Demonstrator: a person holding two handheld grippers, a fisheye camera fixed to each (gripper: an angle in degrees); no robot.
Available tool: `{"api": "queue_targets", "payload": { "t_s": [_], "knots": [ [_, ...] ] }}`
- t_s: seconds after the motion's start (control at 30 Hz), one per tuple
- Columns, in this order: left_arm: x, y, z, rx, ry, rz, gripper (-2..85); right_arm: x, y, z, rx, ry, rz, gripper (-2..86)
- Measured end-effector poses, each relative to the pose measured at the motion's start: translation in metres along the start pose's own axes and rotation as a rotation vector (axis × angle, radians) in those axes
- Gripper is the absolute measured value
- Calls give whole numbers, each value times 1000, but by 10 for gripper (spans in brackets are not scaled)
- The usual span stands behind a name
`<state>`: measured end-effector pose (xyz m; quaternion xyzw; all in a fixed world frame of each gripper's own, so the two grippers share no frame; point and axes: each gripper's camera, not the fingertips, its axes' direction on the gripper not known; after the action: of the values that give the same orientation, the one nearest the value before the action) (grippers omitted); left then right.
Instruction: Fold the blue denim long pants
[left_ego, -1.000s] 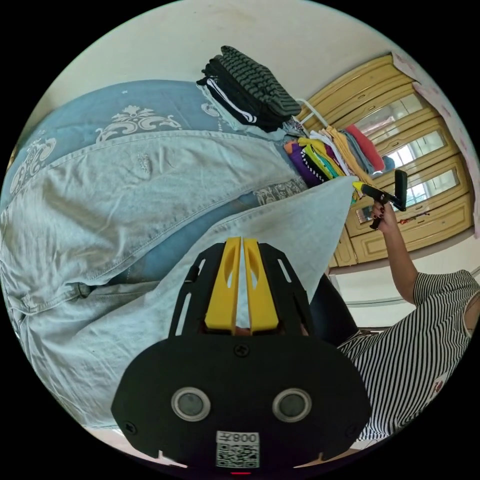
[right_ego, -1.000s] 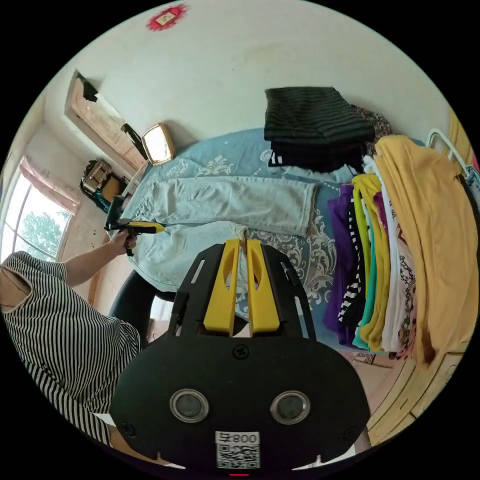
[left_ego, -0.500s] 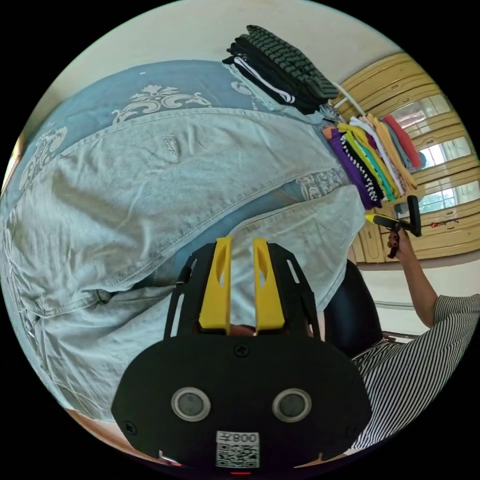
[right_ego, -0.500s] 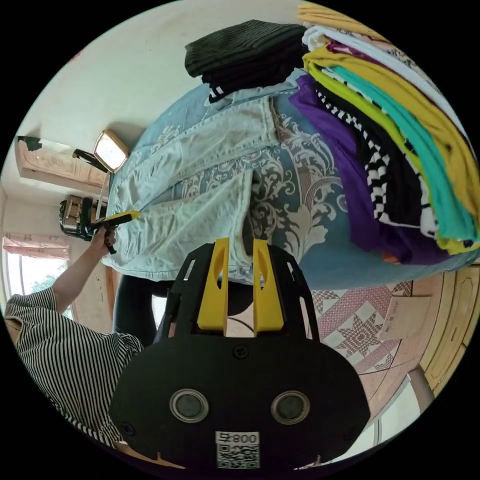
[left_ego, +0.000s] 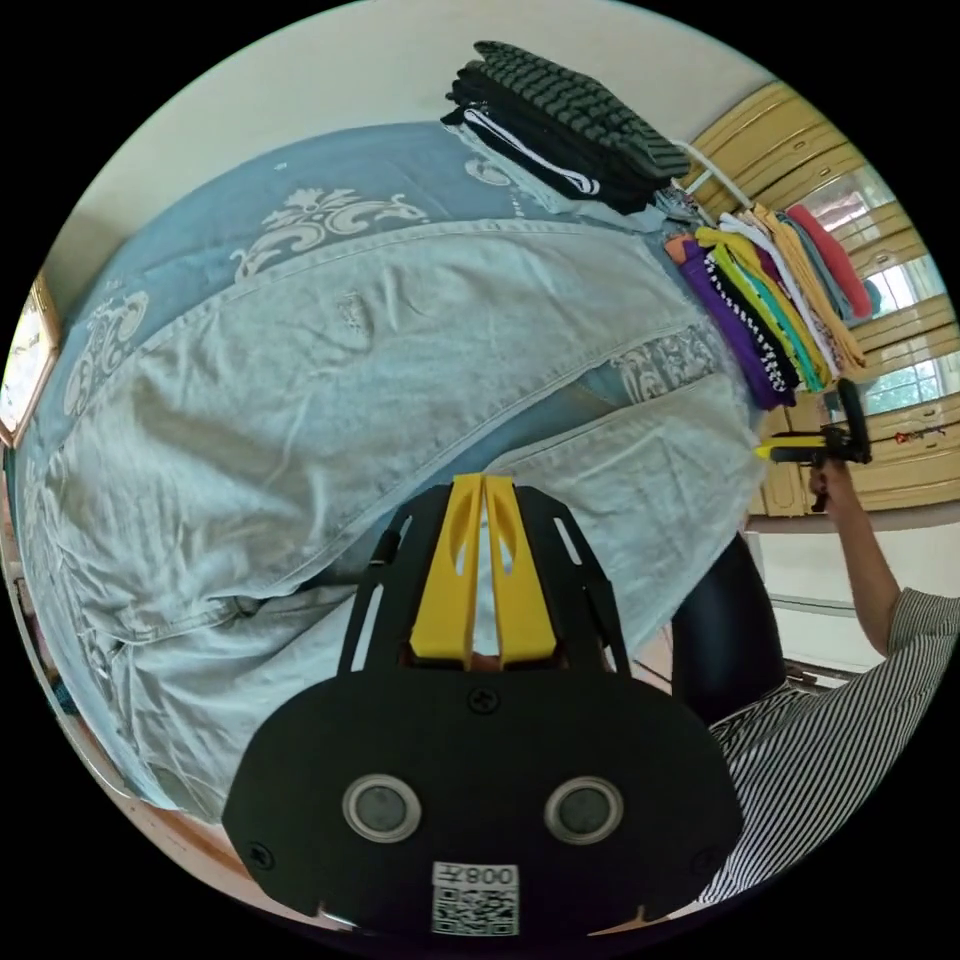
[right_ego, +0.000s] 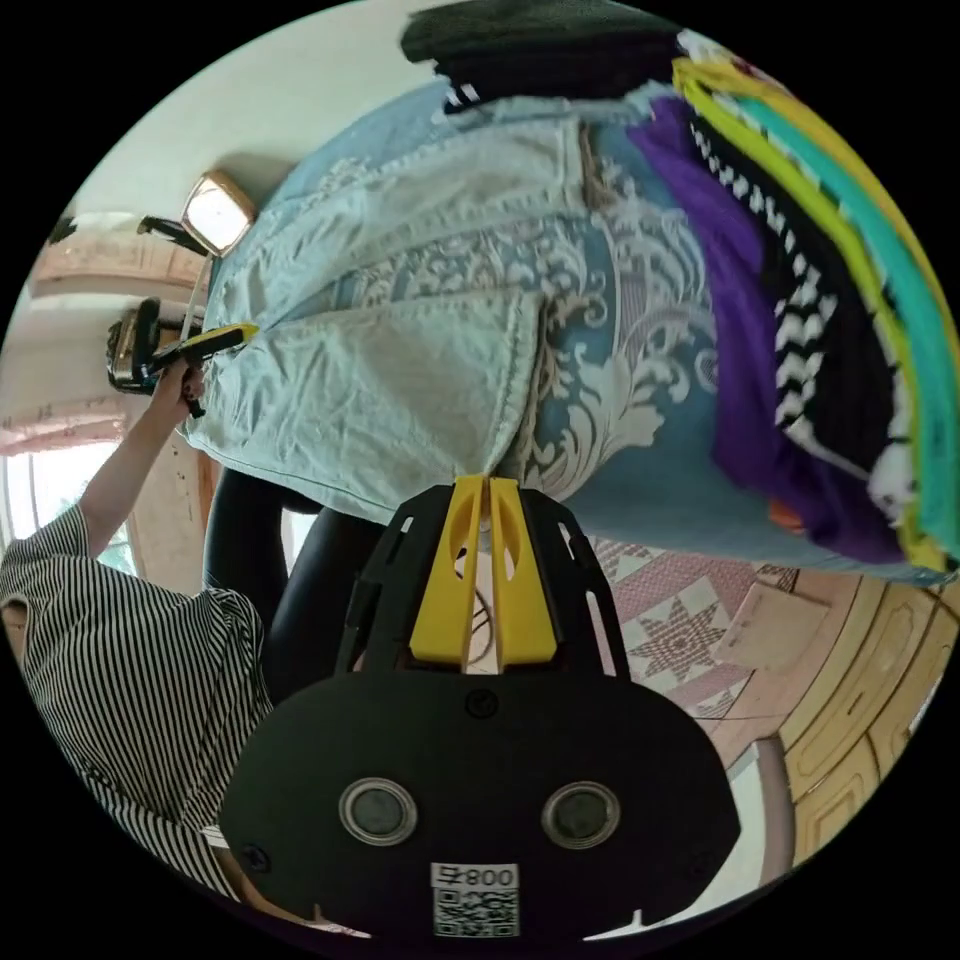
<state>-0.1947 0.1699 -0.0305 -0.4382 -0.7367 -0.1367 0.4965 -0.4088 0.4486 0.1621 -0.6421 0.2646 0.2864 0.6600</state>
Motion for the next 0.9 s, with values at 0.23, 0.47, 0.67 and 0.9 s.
{"api": "queue_targets", "payload": {
  "t_s": [0.23, 0.47, 0.67, 0.9],
  "knots": [
    [104, -79, 38, -11, 224, 313, 71, 14, 20, 2, 126, -148, 93, 8],
    [185, -150, 100, -157, 167, 489, 66, 0, 27, -9, 158, -159, 98, 7],
    [183, -155, 94, -145, 144, 501, 26, -27, 29, -50, 218, -176, 34, 6],
    [166, -163, 95, -103, 84, 474, 25, -65, 12, -95, 242, -78, -32, 6]
  ]
}}
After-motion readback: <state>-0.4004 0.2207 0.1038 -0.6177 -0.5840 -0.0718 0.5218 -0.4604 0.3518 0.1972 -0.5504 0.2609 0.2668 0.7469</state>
